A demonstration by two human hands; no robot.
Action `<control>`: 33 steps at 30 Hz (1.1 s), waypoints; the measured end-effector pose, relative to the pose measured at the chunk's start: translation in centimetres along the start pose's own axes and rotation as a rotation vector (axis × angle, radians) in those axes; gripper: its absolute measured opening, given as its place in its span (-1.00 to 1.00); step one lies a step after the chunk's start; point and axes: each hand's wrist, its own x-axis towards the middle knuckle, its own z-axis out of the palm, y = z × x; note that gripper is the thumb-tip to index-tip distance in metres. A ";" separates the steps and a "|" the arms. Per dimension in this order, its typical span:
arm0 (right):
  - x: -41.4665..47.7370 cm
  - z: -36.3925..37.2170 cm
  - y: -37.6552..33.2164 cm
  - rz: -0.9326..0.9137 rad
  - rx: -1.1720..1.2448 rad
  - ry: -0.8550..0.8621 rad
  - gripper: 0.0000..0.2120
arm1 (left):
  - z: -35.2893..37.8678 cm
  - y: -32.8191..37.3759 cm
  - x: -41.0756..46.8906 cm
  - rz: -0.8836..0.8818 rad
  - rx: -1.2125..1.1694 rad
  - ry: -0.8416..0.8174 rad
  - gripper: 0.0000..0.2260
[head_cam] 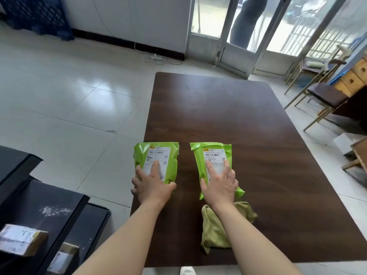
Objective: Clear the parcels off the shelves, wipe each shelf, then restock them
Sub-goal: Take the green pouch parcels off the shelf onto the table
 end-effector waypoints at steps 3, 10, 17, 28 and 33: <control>2.3 1.9 0.7 -0.016 -0.017 -0.019 -0.40 | 2.1 0.5 1.7 -0.042 0.009 -0.017 -0.18; 5.7 5.0 1.9 -0.056 -0.022 -0.063 -0.41 | 6.1 1.8 4.2 -0.095 0.018 -0.033 -0.17; 6.9 6.9 2.6 -0.056 0.006 -0.121 -0.40 | 7.9 2.0 4.9 -0.111 0.069 -0.018 -0.15; 7.0 3.9 1.3 -0.197 0.058 -0.136 -0.44 | 5.1 2.0 3.6 -0.119 0.003 0.071 -0.34; 5.9 0.4 -1.6 -0.376 0.197 -0.118 -0.52 | 0.8 2.0 1.9 -0.121 -0.282 0.195 -0.58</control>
